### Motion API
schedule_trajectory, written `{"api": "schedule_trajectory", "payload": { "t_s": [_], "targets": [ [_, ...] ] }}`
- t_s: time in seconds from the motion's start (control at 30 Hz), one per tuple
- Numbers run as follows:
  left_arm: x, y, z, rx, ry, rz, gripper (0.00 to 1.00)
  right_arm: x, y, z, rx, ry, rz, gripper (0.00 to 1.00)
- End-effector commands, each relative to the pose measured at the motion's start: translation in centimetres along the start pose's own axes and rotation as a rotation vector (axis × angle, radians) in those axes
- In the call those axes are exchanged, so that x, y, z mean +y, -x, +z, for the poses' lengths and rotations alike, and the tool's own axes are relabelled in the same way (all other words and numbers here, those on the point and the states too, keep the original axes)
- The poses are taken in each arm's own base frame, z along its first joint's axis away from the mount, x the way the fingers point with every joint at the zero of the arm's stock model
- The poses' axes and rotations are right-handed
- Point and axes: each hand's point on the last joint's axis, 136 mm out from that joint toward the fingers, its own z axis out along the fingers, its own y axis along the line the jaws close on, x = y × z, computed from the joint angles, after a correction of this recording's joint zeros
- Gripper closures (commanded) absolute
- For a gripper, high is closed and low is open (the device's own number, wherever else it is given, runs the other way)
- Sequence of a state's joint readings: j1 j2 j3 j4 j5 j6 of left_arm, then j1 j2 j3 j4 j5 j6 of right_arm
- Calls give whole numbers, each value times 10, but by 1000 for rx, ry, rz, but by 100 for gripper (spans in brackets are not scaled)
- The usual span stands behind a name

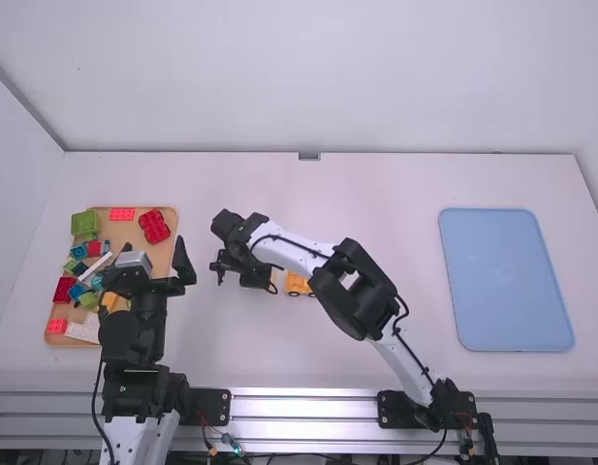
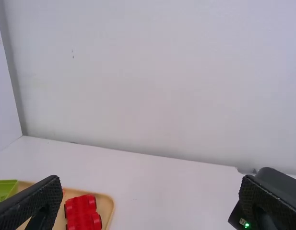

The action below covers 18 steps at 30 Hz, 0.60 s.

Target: Assemble lego blocks to make yellow taxi

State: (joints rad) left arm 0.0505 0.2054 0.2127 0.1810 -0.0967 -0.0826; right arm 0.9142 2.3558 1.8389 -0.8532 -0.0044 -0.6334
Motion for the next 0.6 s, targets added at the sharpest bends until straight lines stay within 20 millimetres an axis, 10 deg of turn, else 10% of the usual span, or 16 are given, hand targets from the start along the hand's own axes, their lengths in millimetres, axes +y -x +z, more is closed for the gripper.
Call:
{"api": "schedule_trajectory", "payload": {
  "t_s": [0.0, 0.2, 0.57],
  "targets": [
    [-4, 2, -1, -10, -28, 1, 1, -3, 6, -1, -10, -10, -1, 29],
    [-16, 3, -1, -10, -95, 1, 1, -24, 16, -23, -61, -48, 99, 0],
    [-24, -5, 24, 99, -137, -4, 1, -66, -8, -118, -310, -98, 241, 1]
  ]
}}
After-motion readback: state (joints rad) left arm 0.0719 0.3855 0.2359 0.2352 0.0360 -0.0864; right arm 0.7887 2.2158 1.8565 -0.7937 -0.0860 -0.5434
